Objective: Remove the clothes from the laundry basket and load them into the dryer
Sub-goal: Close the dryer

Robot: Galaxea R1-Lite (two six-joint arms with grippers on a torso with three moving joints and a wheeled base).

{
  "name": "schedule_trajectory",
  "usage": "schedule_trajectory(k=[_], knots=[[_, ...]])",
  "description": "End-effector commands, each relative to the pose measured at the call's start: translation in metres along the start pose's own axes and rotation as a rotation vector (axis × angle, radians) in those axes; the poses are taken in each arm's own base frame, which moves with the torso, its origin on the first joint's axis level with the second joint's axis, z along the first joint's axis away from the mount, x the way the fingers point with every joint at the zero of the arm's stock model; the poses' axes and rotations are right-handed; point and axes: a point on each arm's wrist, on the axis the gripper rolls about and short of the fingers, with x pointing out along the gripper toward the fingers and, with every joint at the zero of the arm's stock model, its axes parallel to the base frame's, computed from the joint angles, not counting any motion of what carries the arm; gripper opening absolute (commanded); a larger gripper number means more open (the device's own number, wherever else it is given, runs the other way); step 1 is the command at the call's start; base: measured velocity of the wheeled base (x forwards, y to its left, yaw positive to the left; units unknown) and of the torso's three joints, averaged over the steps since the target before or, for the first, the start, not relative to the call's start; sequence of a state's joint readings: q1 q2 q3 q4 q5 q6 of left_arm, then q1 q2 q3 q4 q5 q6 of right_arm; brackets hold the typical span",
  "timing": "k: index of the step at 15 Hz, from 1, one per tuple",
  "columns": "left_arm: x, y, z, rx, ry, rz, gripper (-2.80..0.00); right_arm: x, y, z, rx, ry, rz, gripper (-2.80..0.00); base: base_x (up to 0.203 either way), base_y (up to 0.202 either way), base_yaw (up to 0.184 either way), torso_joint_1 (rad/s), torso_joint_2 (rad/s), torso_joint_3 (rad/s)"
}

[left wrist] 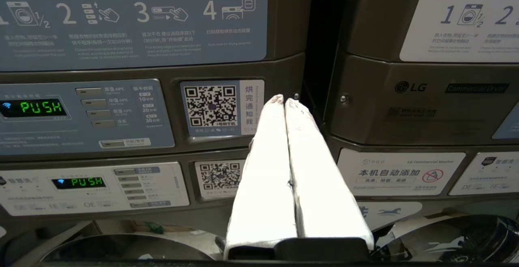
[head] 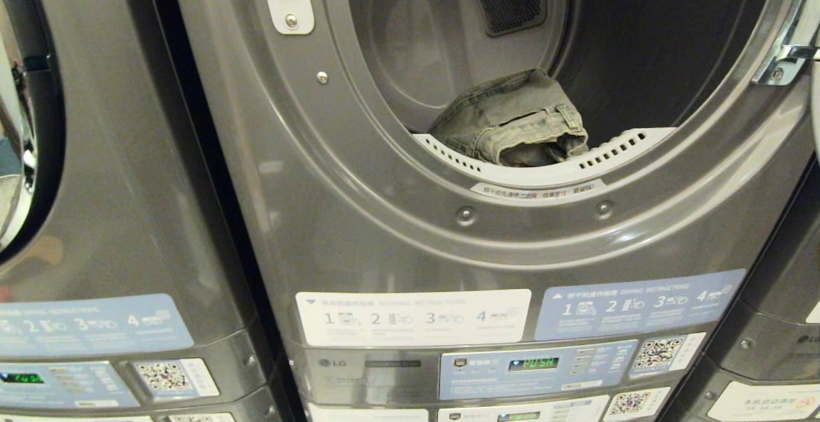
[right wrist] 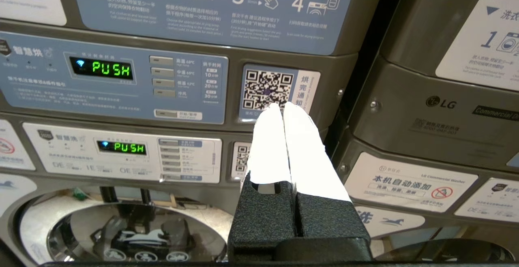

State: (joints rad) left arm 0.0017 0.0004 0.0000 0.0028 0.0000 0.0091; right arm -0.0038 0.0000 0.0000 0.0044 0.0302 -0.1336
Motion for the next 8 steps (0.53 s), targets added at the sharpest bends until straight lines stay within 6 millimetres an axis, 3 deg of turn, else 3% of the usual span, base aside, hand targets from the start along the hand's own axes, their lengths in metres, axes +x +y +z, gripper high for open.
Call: schedule_trajectory(k=[1,8], knots=[[0.0001,0.0000,-0.0005,0.000,0.001,0.000,-2.80,0.0001,0.0000,0.0000,-0.001,0.002,0.000,-2.80,-0.121,0.000,0.009,0.018,0.01,-0.002],[0.0001,0.0000,-0.0005,0.000,0.001,0.000,-2.80,0.0001,0.0000,0.0000,-0.001,0.002,0.001,-2.80,-0.193,0.000,0.004,-0.003,0.00,0.004]])
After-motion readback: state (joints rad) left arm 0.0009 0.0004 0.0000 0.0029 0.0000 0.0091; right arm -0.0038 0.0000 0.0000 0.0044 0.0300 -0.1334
